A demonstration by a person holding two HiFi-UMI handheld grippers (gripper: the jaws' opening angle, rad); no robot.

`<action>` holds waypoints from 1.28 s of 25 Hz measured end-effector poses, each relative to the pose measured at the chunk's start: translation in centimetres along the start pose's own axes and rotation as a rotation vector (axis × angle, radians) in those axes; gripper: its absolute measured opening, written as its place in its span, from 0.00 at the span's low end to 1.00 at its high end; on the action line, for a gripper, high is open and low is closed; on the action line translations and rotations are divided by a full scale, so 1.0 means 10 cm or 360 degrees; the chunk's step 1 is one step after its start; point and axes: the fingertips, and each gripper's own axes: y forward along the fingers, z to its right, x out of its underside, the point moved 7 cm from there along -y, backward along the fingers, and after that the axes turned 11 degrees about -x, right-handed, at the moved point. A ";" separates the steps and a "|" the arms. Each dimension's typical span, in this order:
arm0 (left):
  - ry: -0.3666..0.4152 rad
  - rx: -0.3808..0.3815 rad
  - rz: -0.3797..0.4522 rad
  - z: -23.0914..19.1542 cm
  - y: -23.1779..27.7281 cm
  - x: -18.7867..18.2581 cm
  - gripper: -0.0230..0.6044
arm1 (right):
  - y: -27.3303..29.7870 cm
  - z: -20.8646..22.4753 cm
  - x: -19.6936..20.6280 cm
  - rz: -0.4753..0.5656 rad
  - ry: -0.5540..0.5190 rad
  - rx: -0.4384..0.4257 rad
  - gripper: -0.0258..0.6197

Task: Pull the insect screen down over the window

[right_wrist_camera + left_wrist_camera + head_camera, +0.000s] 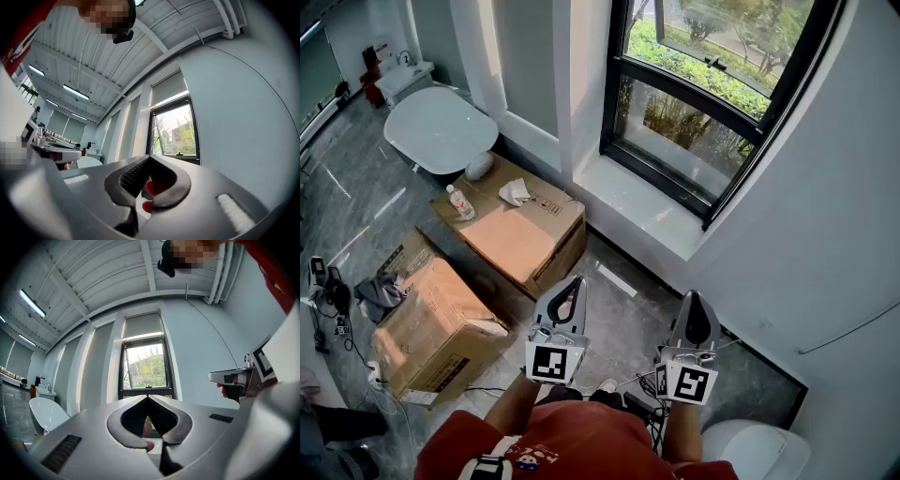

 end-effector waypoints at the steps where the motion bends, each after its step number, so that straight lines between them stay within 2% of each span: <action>1: -0.0018 0.0001 -0.0001 0.04 -0.01 -0.01 0.05 | -0.03 0.03 0.00 0.0000 0.0009 0.0002 0.06; 7: -0.0044 -0.0011 0.0079 0.24 0.03 -0.05 0.04 | -0.11 0.19 -0.01 0.0025 0.0017 -0.0017 0.05; 10: -0.0030 -0.0014 0.0049 0.35 0.02 -0.10 0.04 | -0.16 0.27 -0.01 0.0047 0.0018 -0.0016 0.06; 13: -0.0032 -0.0042 0.0105 0.46 0.02 -0.14 0.04 | -0.21 0.36 -0.02 0.0072 0.0038 -0.0047 0.05; 20: -0.0001 -0.0082 0.0060 0.73 -0.04 -0.14 0.04 | -0.35 0.59 0.08 0.0106 0.0071 -0.0062 0.06; 25: 0.0029 -0.0108 0.0042 0.76 -0.09 -0.14 0.04 | -0.41 0.62 0.16 0.0129 0.0126 -0.0096 0.06; 32: 0.0016 -0.0104 0.0064 0.74 0.01 -0.09 0.04 | -0.31 0.62 0.21 0.0116 0.0104 -0.0112 0.05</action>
